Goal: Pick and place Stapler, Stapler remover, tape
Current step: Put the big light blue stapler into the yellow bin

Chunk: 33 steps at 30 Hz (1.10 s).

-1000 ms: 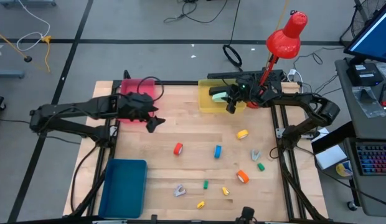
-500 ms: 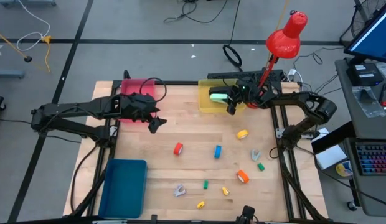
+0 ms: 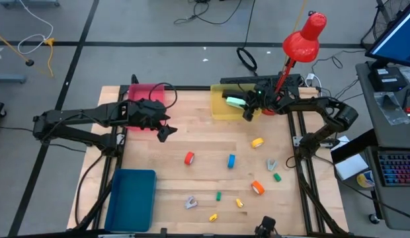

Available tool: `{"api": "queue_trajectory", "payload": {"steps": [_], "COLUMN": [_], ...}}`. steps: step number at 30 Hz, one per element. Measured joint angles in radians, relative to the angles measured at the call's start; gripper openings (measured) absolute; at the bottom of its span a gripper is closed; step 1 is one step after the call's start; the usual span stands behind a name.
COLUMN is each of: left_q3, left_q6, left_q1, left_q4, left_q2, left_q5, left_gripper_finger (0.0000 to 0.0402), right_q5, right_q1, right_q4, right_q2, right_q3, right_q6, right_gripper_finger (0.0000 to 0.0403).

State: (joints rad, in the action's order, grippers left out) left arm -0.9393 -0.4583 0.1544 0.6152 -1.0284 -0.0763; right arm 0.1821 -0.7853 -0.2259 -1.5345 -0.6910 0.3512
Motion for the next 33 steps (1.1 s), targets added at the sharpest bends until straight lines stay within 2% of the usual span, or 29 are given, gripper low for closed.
{"api": "queue_trajectory", "payload": {"steps": [28, 33], "left_q3": [0.0, 0.0], "left_q6": [0.005, 0.005], "left_q1": [0.0, 0.0], "left_q4": [0.0, 0.0], "left_q2": [0.0, 0.0], "left_q5": [0.0, 0.0], "left_gripper_finger": [0.0365, 0.0365], "right_q5": [-0.003, -0.035], "right_q1": [0.001, 0.001], "right_q4": [0.02, 0.02], "right_q2": [0.0, 0.001], "right_q3": [-0.001, -0.002], "right_q6": [0.035, 0.037], "right_gripper_finger": [0.0142, 0.0161]}}
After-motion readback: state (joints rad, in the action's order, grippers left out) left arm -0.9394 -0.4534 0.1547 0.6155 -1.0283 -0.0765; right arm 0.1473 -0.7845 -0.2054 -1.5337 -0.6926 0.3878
